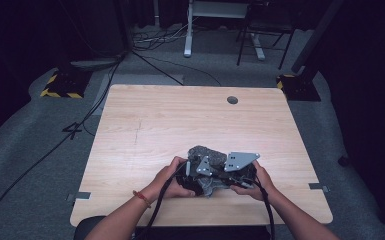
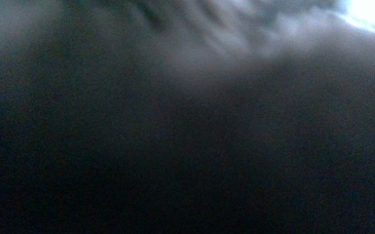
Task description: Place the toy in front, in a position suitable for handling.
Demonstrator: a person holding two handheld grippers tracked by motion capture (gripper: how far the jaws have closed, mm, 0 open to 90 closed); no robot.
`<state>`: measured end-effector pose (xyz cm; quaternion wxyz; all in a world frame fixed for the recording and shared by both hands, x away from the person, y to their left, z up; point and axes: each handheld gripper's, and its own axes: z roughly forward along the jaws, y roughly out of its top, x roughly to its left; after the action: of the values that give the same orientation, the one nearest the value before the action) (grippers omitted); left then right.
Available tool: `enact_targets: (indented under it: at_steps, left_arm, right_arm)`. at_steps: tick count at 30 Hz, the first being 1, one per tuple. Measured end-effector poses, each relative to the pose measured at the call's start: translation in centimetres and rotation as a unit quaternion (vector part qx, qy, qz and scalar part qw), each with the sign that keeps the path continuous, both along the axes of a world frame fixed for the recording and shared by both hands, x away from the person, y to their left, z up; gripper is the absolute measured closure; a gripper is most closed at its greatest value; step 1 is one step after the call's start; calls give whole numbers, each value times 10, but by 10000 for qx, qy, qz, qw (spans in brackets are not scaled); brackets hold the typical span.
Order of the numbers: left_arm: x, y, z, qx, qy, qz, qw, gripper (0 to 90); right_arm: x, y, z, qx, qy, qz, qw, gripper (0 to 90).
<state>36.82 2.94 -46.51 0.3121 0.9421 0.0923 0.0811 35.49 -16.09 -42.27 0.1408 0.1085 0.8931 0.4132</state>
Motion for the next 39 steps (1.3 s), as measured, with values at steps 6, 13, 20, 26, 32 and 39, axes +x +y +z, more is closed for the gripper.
enact_targets:
  at_steps: [6,13,20,26,32,39]
  left_arm:
    - [-2,1,0,44,-34,-49,10000,339]
    - [1,13,11,-332,4,70,9994,339]
    - [2,12,8,-209,73,88,9997,338]
    - [-1,-2,1,-11,97,-96,9999,339]
    - [-1,1,1,-14,46,-41,10000,339]
    - [-3,3,3,25,17,-81,10000,339]
  right_arm:
    - [12,-18,-9,-46,135,-332,9993,778]
    - [16,-32,-21,-68,402,-447,9982,778]
    - [3,-25,-4,197,210,-159,9995,778]
    - [-9,-11,3,204,250,397,9987,777]
    - [-7,0,1,43,-30,220,9997,774]
    - [7,-14,-4,-8,6,-142,9999,775]
